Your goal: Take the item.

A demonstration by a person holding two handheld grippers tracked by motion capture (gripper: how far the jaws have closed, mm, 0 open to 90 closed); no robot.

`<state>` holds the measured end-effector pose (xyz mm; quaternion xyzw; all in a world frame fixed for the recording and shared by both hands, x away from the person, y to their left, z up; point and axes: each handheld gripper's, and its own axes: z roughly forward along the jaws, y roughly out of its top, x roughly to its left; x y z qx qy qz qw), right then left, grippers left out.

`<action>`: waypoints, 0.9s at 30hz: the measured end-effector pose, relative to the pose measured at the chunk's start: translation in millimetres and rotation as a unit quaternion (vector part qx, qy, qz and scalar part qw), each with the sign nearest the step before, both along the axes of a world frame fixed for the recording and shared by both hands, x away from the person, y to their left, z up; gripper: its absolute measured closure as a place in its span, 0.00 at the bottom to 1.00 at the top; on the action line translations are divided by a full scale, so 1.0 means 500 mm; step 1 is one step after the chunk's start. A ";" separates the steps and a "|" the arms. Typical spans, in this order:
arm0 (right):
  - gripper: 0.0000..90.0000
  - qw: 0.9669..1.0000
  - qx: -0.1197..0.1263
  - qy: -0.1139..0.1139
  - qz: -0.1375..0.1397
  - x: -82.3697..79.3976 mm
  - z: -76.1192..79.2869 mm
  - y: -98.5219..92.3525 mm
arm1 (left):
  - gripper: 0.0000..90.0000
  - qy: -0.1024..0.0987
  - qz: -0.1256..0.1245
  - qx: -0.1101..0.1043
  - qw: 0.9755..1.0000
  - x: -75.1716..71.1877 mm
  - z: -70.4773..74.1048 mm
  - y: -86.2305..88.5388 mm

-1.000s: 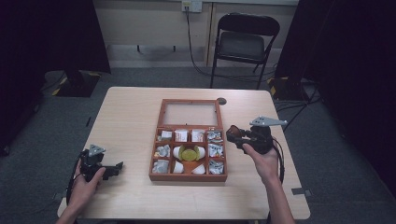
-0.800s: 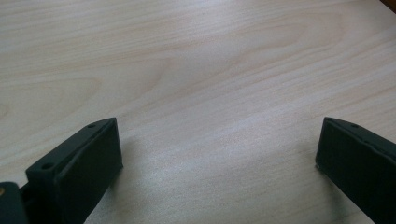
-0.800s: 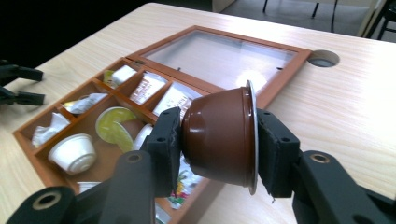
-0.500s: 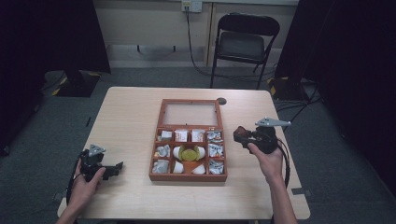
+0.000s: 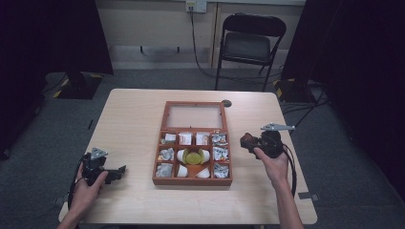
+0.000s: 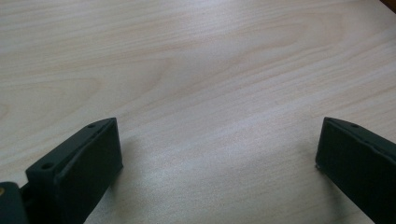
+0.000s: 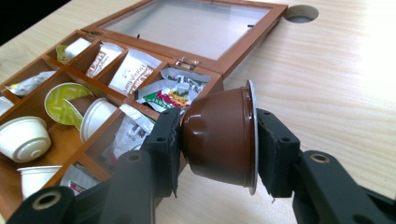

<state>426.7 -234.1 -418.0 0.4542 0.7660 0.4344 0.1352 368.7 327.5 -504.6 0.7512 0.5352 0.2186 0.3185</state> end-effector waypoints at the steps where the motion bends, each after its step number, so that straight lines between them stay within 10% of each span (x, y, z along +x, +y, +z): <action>1: 0.61 1.000 -0.004 0.002 0.000 0.001 -0.003 0.001 | 0.00 0.000 0.000 0.000 1.000 0.000 0.000 0.000; 27: 0.61 0.997 -0.051 0.049 -0.008 0.042 -0.097 -0.006 | 0.00 0.000 0.000 0.000 1.000 0.000 0.000 0.000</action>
